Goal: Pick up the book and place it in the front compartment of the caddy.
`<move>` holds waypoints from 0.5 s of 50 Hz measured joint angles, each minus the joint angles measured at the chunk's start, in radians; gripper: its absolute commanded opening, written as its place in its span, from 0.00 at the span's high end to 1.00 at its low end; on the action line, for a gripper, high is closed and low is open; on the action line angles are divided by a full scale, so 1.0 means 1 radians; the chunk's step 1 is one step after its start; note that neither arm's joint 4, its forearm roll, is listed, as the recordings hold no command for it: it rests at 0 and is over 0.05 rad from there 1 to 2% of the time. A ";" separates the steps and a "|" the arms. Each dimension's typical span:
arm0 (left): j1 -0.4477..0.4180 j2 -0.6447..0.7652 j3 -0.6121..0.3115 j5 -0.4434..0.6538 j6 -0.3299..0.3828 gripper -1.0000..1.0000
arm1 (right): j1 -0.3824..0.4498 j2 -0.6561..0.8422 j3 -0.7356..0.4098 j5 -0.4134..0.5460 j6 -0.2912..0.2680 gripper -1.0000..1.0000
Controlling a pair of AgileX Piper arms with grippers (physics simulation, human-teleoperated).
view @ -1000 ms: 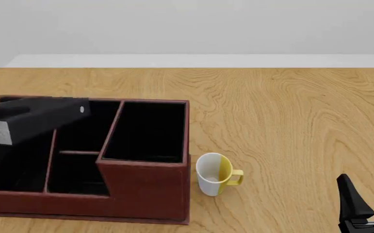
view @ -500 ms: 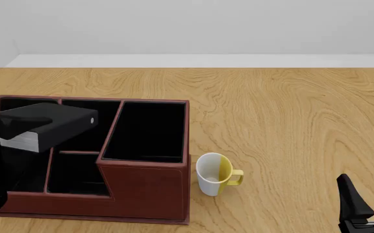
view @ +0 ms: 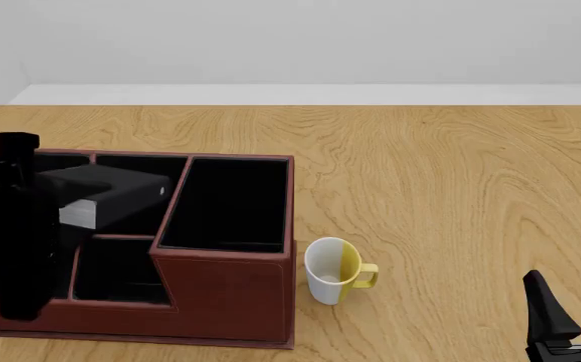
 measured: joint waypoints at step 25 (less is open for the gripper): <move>0.015 0.051 0.017 -0.029 -0.024 1.00 | 0.000 0.000 0.000 0.000 0.000 0.00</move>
